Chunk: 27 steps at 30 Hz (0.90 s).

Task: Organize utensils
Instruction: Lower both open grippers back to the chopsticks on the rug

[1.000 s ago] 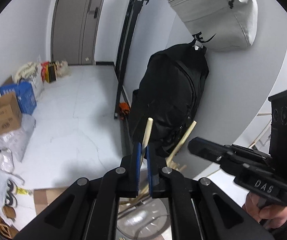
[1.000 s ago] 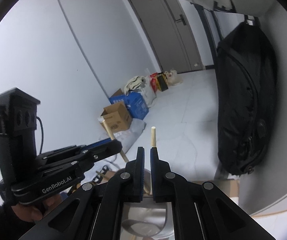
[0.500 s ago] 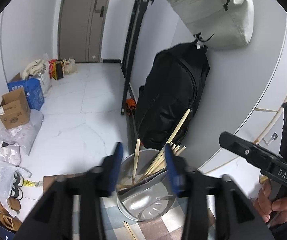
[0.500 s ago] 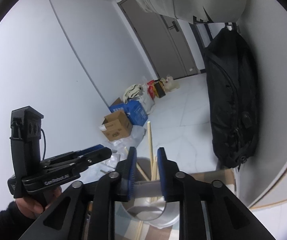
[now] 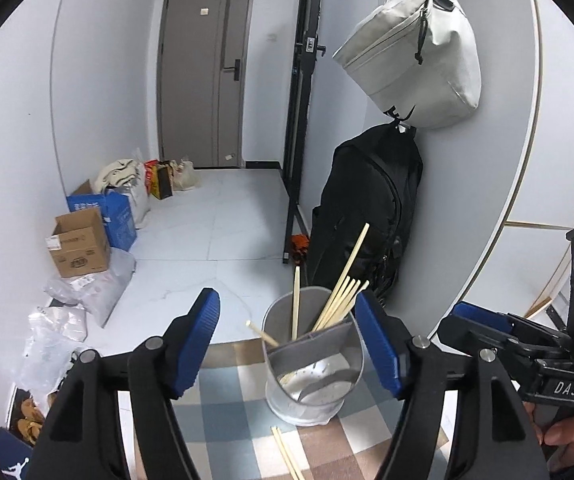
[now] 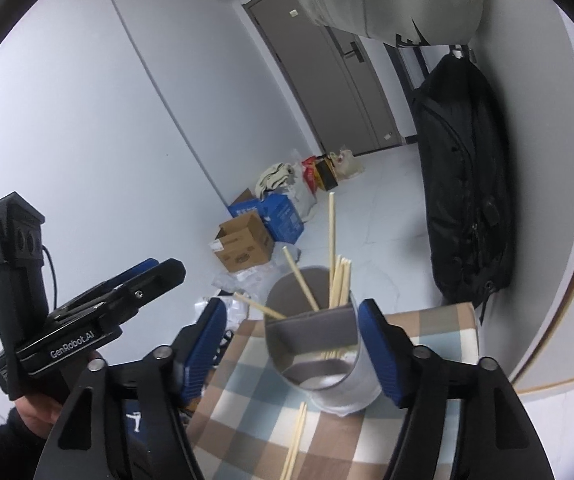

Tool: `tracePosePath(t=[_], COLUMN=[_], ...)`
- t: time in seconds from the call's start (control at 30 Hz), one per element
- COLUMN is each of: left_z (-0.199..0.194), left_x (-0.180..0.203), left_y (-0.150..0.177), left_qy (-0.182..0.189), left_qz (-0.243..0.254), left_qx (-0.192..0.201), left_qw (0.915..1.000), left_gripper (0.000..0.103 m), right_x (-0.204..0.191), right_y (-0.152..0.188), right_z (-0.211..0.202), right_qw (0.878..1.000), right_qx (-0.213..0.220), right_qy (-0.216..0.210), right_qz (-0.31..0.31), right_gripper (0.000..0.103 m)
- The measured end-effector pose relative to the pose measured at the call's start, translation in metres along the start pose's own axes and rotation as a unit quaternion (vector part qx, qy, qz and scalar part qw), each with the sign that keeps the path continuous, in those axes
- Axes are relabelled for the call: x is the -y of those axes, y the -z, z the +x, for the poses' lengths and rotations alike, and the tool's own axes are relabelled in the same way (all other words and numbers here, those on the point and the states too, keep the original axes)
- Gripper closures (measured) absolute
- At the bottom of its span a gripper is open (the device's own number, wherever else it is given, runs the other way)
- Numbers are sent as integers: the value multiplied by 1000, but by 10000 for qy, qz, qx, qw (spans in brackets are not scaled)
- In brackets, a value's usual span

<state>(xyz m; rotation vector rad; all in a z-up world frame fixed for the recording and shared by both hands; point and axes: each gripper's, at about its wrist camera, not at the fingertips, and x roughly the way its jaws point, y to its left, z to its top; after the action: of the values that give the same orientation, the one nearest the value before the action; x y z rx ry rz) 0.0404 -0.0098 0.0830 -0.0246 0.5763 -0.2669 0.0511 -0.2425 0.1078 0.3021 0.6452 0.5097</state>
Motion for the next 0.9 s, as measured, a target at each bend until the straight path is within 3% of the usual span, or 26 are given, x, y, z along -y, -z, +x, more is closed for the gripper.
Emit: tracePosePath(t=[0.1,0.53,0.77,0.9], left_z=[-6,-8,13,34], left_x=[1,-11,-19,-22], left_y=[8,61,97,121], left_qy=[-152,-373,-498,-635], left_qz=[-10,-385,-551,-610], left_qx=[14,-377,-870,-1361], left_qw=[9999,9978,9934,9868], left_gripper=[25,24,24,24], right_x=[-4,-12,-11,-2], right_y=[8,55,79,91], right_z=[-4,-4,3,6], right_qw=[10000,9989,9972,9972], right_qx=[-24,-260,-308,-367], right_qy=[21,179,231,254], right_qz=[-25,-347,-636,-592], right_gripper=[24,11,6,5])
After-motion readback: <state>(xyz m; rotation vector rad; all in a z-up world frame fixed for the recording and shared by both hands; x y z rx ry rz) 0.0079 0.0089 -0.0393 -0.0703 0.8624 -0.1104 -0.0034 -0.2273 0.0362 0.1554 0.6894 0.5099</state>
